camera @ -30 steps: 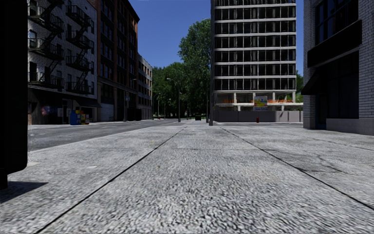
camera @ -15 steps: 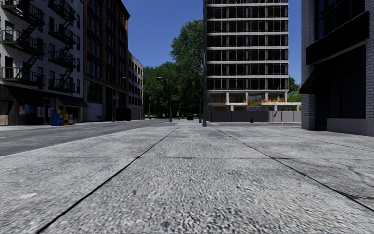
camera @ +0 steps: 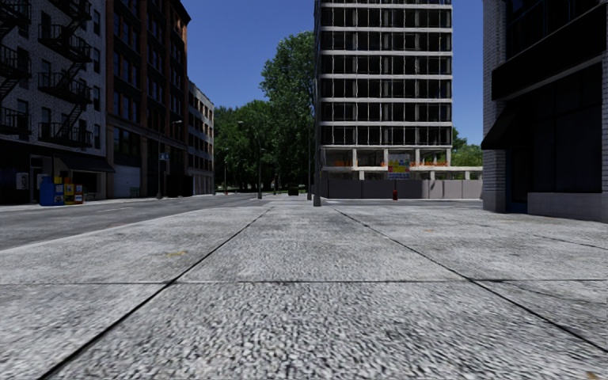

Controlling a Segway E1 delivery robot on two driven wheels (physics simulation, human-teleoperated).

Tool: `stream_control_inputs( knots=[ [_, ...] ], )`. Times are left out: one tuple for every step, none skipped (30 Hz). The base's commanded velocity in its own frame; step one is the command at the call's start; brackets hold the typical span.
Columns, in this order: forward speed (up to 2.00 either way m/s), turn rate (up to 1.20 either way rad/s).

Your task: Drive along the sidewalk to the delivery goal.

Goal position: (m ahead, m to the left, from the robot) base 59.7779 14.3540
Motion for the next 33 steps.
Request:
stream_control_inputs(
  knots=[
    [2.00,0.00],
    [2.00,0.00],
    [2.00,0.00],
    [2.00,0.00],
    [2.00,0.00],
    [2.00,0.00],
    [2.00,0.00],
    [2.00,0.00],
    [2.00,0.00],
    [2.00,0.00],
    [2.00,0.00],
    [2.00,0.00],
    [2.00,0.00],
    [2.00,0.00],
    [2.00,0.00],
    [2.00,0.00],
    [2.00,0.00],
    [2.00,0.09],
    [2.00,0.16],
    [2.00,0.16],
    [2.00,0.18],
    [2.00,0.18],
    [2.00,0.18],
    [2.00,0.18],
    [2.00,0.18],
    [2.00,0.18],
    [2.00,0.18],
    [2.00,0.18],
    [2.00,0.12],
    [2.00,0.01],
    [2.00,0.00],
    [2.00,0.00],
    [2.00,0.00]
  ],
)
